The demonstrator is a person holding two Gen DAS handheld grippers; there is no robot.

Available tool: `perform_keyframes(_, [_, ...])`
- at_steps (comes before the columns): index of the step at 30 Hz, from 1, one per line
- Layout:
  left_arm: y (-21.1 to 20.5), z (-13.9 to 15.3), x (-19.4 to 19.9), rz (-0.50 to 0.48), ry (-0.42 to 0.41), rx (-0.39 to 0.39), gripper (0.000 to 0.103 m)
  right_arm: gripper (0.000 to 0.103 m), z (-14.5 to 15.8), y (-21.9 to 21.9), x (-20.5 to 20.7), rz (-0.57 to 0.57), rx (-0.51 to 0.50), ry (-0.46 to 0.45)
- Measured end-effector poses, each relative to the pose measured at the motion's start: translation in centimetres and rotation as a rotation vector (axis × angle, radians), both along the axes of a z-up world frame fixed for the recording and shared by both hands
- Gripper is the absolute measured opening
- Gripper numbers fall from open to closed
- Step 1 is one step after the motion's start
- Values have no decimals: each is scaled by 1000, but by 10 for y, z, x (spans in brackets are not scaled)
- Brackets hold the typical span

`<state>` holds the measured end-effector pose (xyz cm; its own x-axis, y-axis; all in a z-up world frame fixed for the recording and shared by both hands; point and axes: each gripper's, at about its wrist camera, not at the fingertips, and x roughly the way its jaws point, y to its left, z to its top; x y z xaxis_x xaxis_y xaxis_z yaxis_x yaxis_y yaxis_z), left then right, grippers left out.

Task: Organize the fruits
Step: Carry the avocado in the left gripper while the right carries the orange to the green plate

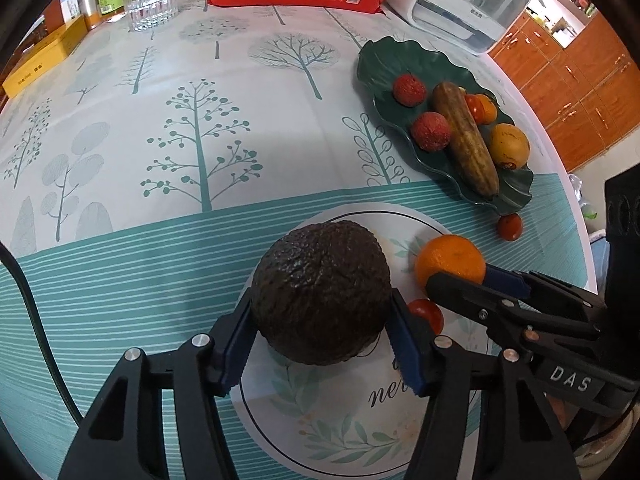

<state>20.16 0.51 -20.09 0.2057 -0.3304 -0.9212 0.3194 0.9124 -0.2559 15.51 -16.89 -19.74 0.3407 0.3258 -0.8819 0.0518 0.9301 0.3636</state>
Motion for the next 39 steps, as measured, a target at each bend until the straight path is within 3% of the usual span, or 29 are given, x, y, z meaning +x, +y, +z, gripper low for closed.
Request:
perform_keyframes(10, [6, 13, -11, 28, -5, 10, 59, 43, 20, 0, -18, 18, -38, -45])
perform_keyframes(19, [-12, 65, -10, -37, -90, 14, 59, 43, 68, -21, -21, 27, -72, -111])
perform_keyframes(32, [-86, 160, 51, -145, -270, 4, 60, 43, 176, -94, 53, -3, -192, -252])
perform_keyframes(39, [-138, 162, 101, -166, -286, 16, 60, 43, 166, -124, 108, -18, -224, -213])
